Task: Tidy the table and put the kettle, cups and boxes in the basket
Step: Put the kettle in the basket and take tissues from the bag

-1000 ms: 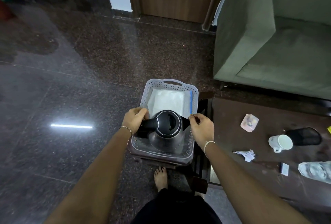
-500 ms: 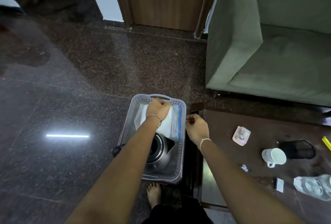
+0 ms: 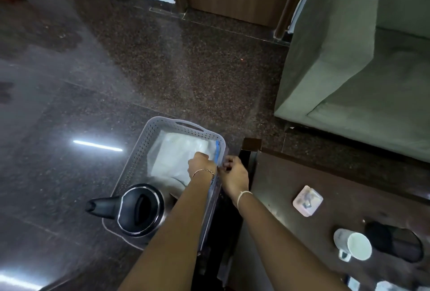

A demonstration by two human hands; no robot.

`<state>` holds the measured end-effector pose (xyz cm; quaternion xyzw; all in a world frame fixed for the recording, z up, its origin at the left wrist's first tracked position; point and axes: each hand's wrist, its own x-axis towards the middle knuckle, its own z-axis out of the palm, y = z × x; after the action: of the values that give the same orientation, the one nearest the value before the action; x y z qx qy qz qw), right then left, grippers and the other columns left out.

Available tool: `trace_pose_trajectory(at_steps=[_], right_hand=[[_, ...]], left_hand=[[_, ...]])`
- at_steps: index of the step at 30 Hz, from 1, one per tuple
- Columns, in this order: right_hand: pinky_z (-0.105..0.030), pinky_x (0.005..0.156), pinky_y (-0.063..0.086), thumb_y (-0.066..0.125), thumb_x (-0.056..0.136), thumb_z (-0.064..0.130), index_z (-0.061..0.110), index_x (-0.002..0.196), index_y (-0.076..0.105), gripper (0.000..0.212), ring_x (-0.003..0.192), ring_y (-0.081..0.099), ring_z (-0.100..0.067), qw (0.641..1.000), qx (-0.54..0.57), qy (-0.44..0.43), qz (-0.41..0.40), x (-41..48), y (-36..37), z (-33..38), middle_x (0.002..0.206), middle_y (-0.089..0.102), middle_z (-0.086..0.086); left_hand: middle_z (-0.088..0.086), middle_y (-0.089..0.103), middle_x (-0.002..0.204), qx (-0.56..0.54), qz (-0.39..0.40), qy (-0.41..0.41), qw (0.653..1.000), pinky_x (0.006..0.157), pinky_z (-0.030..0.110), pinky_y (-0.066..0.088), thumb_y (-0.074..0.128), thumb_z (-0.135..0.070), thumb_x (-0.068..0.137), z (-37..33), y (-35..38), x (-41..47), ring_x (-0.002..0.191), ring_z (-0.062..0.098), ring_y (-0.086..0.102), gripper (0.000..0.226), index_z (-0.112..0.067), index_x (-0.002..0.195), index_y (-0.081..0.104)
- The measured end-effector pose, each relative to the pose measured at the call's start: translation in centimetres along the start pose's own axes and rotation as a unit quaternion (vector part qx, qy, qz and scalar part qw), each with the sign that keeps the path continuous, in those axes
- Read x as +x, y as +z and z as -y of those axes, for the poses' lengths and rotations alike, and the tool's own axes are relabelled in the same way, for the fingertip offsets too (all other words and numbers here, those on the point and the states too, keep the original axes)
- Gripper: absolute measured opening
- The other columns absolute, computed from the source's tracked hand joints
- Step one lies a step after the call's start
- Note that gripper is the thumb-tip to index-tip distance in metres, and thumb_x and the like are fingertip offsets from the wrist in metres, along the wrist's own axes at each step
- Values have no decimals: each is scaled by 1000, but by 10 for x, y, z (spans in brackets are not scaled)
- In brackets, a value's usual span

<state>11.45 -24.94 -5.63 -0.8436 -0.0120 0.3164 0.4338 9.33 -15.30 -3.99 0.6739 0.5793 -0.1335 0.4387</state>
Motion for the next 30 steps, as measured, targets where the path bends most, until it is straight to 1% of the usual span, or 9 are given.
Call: trace_pose_trajectory(at_steps=[4,8,11,13,16,21,23,26,30], right_hand=[[-34,82,53,65,86,22,15,111,58,27,91,64,-22,1000,3,-14,19,6,6,-7,103,65,-3],[-11,63,42,64,85,19,24,105,55,22,80,61,-7,999,15,-27,23,8,9,-13,94,62,9],[-2,57,40,64,83,17,36,91,50,25,77,60,2,999,32,-30,23,8,8,-15,86,61,16],[-3,59,41,65,83,16,37,89,49,28,75,60,4,999,39,-28,22,9,8,-16,84,61,17],[-11,65,44,66,83,14,37,91,50,29,73,60,5,998,48,-35,21,10,10,-20,86,62,17],[-15,73,50,68,81,15,32,98,56,27,78,64,-1,997,62,-42,16,11,9,-24,88,65,15],[-16,73,51,68,81,14,31,98,57,26,77,64,-1,997,65,-42,15,11,9,-24,88,66,14],[-11,67,47,68,81,14,28,99,57,25,73,62,1,997,67,-38,15,9,8,-22,87,66,13],[-15,68,47,67,83,18,26,105,60,24,76,63,-4,998,42,-38,10,5,7,-19,86,64,13]], left_hand=[[16,58,124,25,-19,-3,1000,93,34,45,58,-16,85,4,11,14,115,34,55,34,-11,118,58],[11,67,110,23,-56,23,998,84,32,47,69,-22,78,9,19,23,105,30,60,33,-12,108,60],[12,66,109,46,-65,36,996,81,33,47,66,-19,80,11,24,27,102,31,61,30,-12,108,60],[14,63,110,63,-67,37,995,80,34,46,62,-12,79,14,26,30,103,33,59,28,-11,107,59],[16,60,109,77,-71,40,994,81,35,44,59,-6,79,16,27,33,102,34,57,26,-8,104,56],[17,64,104,101,-86,50,990,81,36,44,55,-2,80,19,28,37,100,35,58,21,-6,100,60],[17,66,104,114,-84,53,988,82,37,45,53,-1,82,19,29,36,100,35,58,21,-6,99,63],[17,65,106,121,-79,52,988,84,37,46,53,-3,83,17,27,35,101,35,58,21,-7,101,62],[18,64,105,60,-99,42,992,75,34,42,51,-6,87,18,22,27,98,35,58,16,-8,100,61]])
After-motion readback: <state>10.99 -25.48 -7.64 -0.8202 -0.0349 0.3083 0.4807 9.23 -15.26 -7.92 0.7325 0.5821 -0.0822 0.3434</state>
